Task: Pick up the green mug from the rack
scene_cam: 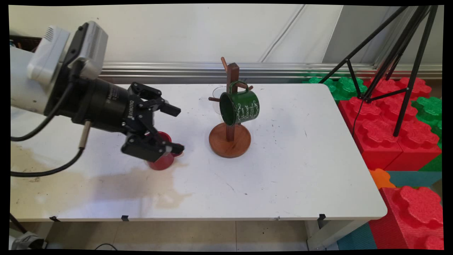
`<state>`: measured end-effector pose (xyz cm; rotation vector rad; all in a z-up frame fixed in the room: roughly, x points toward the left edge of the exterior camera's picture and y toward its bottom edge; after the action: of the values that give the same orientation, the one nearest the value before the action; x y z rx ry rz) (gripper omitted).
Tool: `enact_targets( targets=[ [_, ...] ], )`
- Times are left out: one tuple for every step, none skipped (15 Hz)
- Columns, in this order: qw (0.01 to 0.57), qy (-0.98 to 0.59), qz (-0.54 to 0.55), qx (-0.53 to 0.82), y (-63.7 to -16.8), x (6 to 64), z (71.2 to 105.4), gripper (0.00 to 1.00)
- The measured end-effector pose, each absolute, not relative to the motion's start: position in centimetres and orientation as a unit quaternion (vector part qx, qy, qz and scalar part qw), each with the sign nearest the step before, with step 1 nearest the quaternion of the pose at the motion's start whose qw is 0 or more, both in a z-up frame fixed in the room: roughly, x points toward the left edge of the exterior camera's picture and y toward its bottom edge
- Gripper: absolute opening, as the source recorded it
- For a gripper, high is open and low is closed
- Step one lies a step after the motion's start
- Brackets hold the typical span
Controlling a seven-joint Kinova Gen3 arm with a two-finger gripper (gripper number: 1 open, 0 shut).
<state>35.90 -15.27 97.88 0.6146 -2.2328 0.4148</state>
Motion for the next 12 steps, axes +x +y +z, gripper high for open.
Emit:
enact_targets(
  targets=[
    [0.386,-0.872,0.163,0.255,-15.3,35.5,97.8,1.0],
    [0.387,-0.868,0.164,0.264,-15.4,35.2,97.8,1.0],
    [0.388,-0.863,0.166,0.279,-15.4,34.8,97.7,1.0],
    [0.389,-0.859,0.167,0.288,-15.5,34.6,97.6,1.0],
    [0.391,-0.853,0.167,0.302,-15.6,34.2,97.4,1.0],
    [0.392,-0.849,0.168,0.311,-15.7,34.0,97.3,1.0],
    [0.392,-0.845,0.169,0.323,-15.8,33.6,97.0,1.0],
    [0.393,-0.841,0.17,0.331,-15.8,33.4,96.9,1.0],
    [0.394,-0.836,0.17,0.342,-15.9,33.1,96.5,1.0],
    [0.397,-0.829,0.172,0.354,-15.9,32.8,96.1,1.0],
    [0.4,-0.822,0.172,0.366,-15.9,32.5,95.7,1.0],
    [0.403,-0.816,0.172,0.377,-16.0,32.3,95.3,1.0]
  ],
)
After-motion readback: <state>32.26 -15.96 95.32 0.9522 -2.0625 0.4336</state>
